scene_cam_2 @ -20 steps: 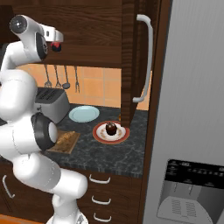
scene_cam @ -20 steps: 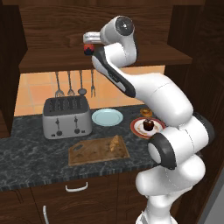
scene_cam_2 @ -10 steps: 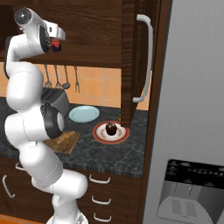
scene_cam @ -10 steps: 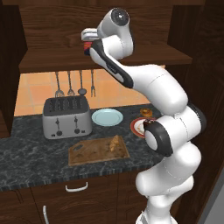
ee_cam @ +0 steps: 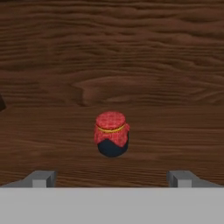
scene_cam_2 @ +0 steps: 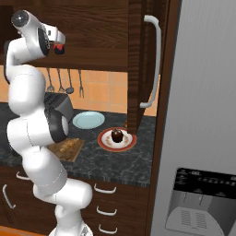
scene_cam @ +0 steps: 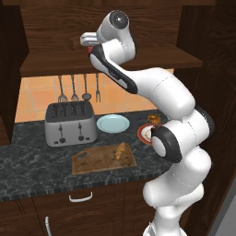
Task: From the different types of pastries on the counter, select a croissant and place it on the cutting board. Then retrieve a jar of jam from the cabinet and place it alongside the croissant on the cutting board.
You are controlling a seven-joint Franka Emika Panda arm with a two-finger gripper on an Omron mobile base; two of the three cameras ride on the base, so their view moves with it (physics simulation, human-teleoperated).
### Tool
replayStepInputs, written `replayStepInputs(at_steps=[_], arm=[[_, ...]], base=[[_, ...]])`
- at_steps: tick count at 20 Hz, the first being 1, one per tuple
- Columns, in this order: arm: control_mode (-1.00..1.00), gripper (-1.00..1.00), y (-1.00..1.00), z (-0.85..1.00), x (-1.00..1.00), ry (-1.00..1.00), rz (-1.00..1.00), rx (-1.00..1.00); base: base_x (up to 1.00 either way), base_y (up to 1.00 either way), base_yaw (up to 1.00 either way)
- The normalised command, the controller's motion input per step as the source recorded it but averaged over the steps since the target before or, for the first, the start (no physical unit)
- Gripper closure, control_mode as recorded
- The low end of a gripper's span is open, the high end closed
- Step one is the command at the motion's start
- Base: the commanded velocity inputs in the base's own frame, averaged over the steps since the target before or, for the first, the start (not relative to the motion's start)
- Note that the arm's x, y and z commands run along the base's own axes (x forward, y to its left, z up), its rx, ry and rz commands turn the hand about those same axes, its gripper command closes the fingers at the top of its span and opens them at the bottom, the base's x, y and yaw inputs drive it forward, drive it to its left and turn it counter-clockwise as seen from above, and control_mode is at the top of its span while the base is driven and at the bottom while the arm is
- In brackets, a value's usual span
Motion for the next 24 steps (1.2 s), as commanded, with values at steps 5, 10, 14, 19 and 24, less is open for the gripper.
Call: replayStepInputs(at_steps=[5,10,14,19,24], arm=[[-1.00,-1.00,0.00,-0.14,0.13,0.00,0.00,0.00],[-1.00,-1.00,0.00,-0.07,0.22,0.00,0.00,0.00],[-1.00,-1.00,0.00,-0.13,0.35,0.00,0.00,0.00],[-1.00,-1.00,0.01,-0.11,0.36,0.01,0.00,0.00],[-1.00,-1.00,0.11,-0.10,0.27,0.00,0.00,0.00]], base=[[0.00,0.00,0.00],[0.00,0.00,0.00],[0.00,0.00,0.00],[0.00,0.00,0.00],[0.00,0.00,0.00]])
